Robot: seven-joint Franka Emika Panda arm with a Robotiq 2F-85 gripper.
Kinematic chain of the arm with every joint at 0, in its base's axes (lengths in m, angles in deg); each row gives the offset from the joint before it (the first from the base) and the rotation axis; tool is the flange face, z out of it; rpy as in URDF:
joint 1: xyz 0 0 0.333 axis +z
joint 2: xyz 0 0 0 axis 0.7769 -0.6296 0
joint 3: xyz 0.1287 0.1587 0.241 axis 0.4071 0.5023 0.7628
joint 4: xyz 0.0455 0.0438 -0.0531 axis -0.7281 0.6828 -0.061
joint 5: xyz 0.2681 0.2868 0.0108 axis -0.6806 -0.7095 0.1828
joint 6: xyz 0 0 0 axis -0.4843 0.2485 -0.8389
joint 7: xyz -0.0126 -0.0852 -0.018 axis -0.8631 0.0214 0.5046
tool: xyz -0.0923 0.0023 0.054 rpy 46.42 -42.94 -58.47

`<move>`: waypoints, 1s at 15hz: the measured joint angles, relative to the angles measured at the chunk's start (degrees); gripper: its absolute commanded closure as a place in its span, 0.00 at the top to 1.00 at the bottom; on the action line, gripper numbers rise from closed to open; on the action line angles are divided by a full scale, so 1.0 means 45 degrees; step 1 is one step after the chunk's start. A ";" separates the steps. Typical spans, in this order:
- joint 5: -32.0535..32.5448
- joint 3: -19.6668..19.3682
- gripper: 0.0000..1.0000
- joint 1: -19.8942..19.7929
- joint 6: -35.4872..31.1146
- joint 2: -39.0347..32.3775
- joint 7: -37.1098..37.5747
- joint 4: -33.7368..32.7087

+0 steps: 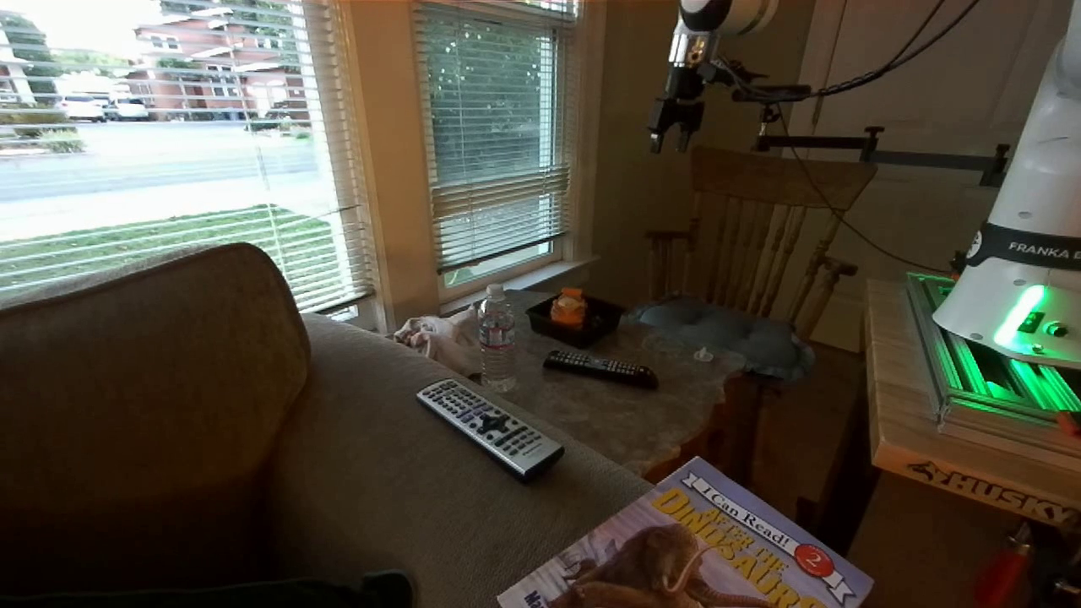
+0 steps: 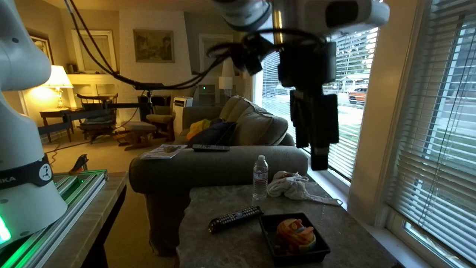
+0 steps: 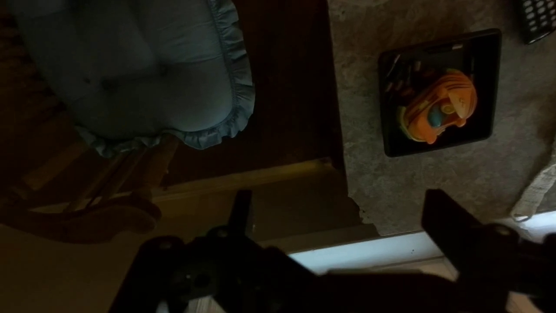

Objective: Take the car out of the black box.

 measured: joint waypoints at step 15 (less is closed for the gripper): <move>-0.1027 0.1942 1.00 0.0132 -0.0545 -0.8186 0.4438 -0.7026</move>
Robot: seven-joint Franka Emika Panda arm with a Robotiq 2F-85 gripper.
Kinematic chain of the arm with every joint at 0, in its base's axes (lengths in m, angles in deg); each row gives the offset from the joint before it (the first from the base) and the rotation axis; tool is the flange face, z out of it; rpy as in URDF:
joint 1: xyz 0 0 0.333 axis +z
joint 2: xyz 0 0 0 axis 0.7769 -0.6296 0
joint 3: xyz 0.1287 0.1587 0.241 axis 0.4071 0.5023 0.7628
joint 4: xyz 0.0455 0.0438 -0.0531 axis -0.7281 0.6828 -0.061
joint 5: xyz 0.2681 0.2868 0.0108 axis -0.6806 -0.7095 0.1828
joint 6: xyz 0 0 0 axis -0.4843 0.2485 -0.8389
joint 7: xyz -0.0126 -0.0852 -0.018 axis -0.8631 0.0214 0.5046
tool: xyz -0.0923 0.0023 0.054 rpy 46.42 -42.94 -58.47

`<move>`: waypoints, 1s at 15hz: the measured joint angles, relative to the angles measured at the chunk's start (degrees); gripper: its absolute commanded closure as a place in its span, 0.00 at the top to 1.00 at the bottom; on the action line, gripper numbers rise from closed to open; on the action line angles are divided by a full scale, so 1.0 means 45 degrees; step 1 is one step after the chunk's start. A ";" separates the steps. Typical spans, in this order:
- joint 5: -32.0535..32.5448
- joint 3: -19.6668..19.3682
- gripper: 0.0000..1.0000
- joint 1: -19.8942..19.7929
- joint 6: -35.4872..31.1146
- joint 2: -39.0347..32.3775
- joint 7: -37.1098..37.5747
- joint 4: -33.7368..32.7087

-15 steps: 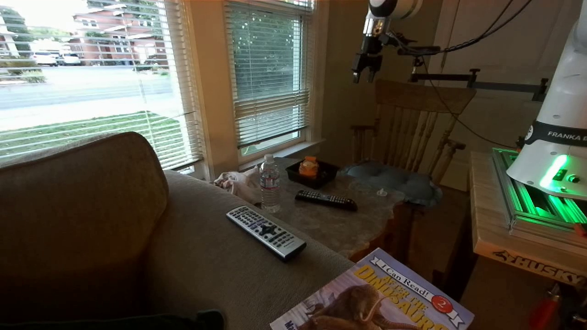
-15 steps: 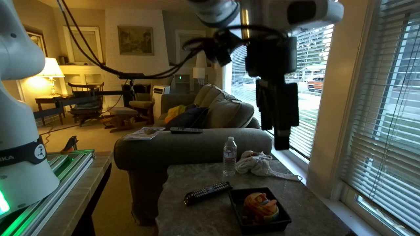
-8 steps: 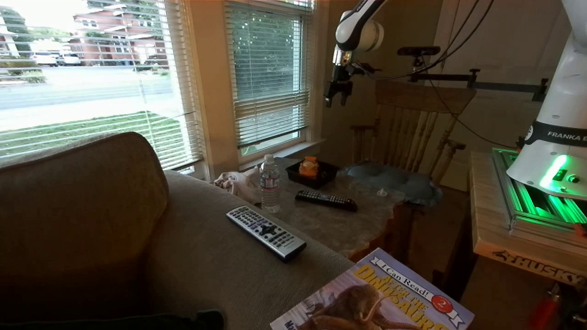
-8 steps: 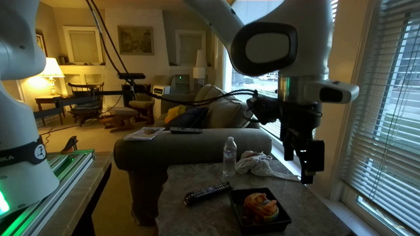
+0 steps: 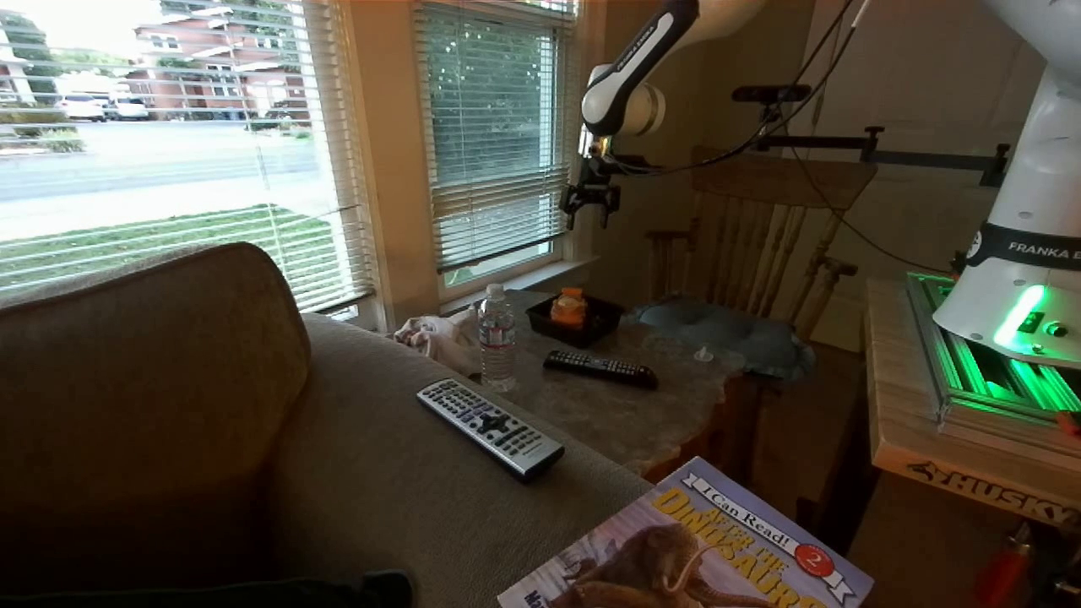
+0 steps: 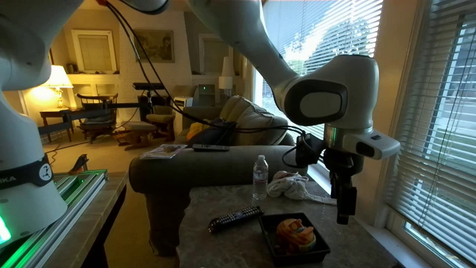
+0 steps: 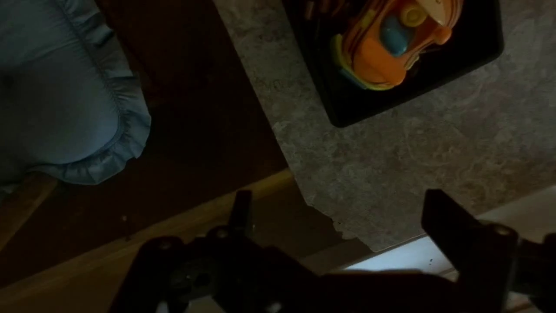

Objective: Take the car out of the black box.

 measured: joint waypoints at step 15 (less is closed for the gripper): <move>-0.0014 -0.0063 1.00 0.0239 0.0328 -0.1431 0.1685 -0.1233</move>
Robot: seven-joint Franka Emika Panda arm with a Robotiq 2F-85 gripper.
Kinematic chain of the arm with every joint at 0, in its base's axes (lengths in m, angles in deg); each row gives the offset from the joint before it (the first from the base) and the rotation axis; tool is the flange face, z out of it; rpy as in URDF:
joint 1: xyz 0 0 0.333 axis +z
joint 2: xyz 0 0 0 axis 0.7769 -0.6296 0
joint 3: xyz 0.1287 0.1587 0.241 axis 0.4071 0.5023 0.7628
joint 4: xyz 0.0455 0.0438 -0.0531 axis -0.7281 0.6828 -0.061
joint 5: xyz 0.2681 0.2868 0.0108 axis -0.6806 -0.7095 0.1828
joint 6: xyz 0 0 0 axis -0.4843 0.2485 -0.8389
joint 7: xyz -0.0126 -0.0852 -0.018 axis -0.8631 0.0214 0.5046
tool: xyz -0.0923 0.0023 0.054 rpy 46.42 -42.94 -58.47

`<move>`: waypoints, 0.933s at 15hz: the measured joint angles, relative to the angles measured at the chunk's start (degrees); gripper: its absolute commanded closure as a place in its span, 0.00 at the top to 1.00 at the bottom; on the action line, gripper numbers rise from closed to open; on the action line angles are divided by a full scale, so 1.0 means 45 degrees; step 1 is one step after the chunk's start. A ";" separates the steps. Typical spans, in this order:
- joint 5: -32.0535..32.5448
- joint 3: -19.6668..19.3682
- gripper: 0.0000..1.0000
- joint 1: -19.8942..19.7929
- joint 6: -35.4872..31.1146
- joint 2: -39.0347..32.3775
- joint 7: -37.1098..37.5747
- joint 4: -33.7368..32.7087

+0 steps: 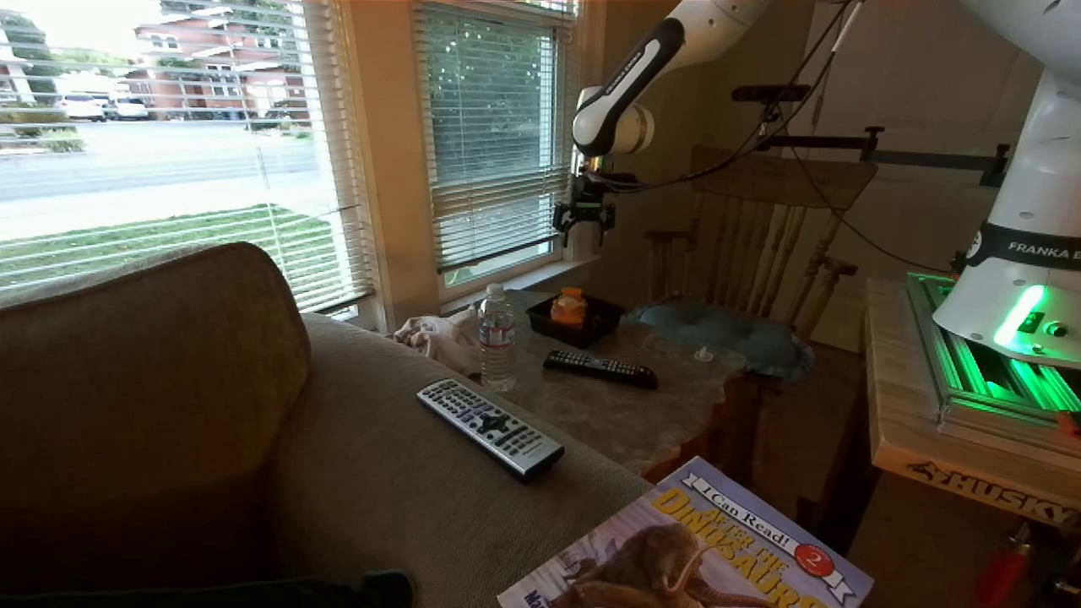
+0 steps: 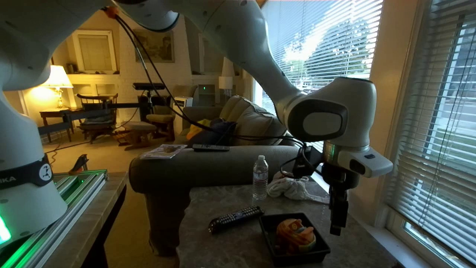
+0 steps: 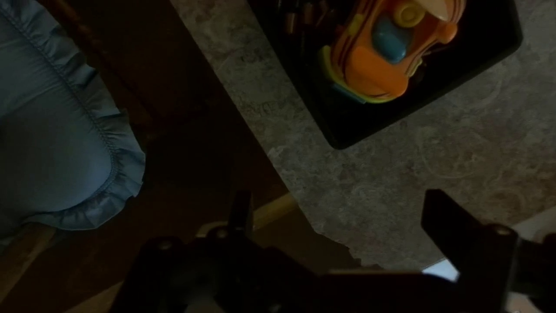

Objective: Take the car out of the black box.

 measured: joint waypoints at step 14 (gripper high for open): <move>-0.0359 -0.0273 1.00 0.1205 -0.0115 -0.2270 0.4745 -0.2189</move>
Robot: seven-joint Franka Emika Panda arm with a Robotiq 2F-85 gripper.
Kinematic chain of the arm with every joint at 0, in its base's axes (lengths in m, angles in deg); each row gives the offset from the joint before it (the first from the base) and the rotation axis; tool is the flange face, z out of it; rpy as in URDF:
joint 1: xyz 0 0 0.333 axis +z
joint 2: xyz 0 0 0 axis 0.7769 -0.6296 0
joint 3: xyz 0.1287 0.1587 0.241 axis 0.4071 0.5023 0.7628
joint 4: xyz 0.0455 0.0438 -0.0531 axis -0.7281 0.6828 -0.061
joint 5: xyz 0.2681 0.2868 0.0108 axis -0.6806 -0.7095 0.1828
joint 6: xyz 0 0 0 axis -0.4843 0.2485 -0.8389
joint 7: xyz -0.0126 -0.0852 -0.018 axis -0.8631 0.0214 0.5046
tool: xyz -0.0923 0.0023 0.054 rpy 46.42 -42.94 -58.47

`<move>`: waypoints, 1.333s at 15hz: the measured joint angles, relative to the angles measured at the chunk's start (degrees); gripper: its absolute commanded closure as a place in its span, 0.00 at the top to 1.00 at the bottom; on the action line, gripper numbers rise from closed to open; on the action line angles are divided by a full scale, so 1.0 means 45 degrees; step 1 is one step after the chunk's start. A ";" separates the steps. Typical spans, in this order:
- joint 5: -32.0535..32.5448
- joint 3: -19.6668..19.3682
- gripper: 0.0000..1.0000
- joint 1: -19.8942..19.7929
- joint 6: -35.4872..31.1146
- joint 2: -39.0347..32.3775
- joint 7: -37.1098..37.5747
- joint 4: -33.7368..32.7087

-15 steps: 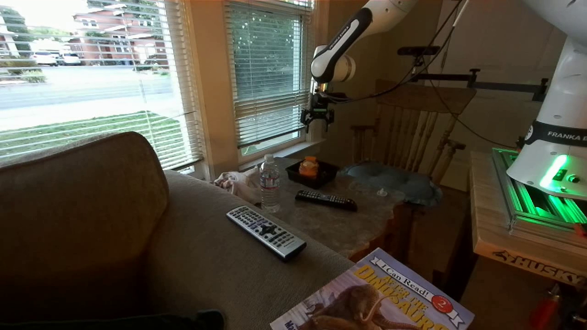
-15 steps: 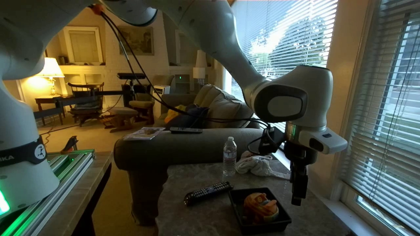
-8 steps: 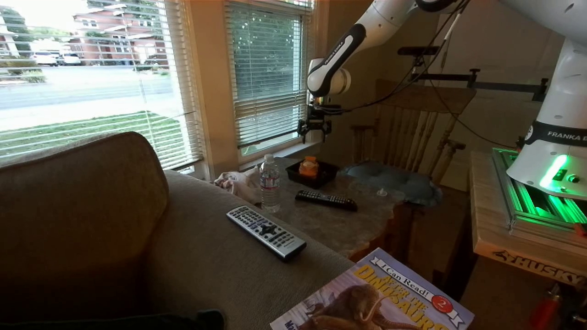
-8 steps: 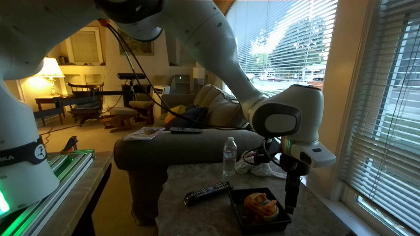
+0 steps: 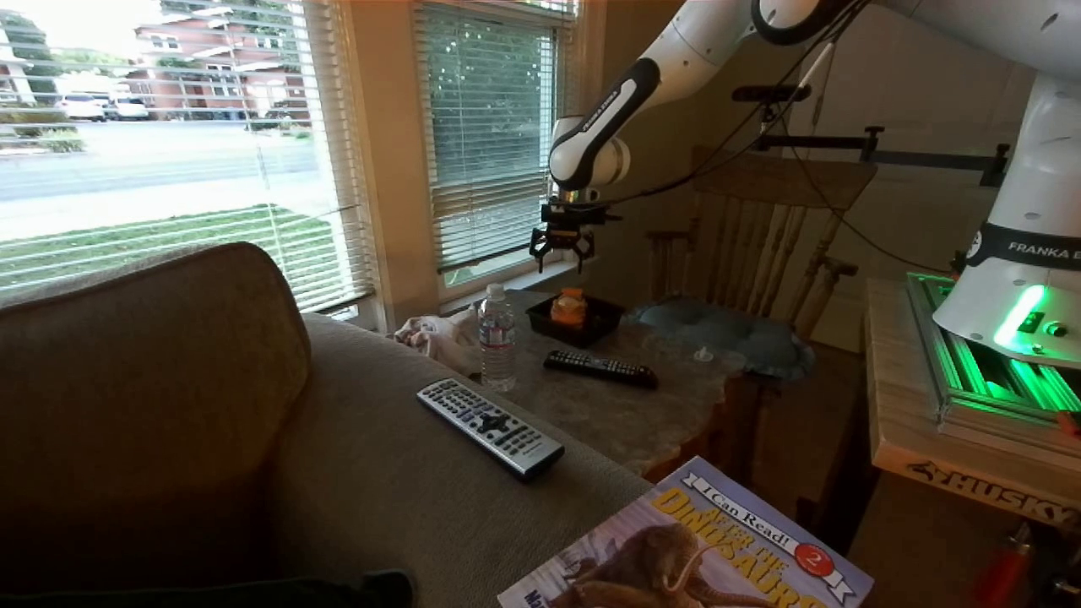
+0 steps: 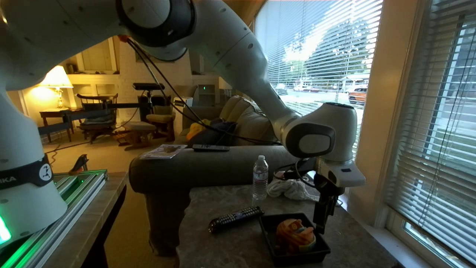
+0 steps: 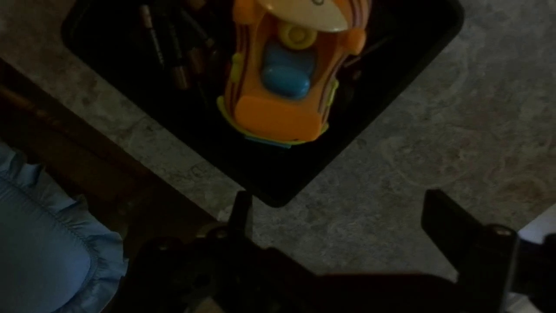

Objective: Take the car out of the black box.

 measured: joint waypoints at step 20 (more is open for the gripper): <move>-0.0077 0.0121 1.00 0.0239 0.3494 -0.0895 0.2923 -0.0921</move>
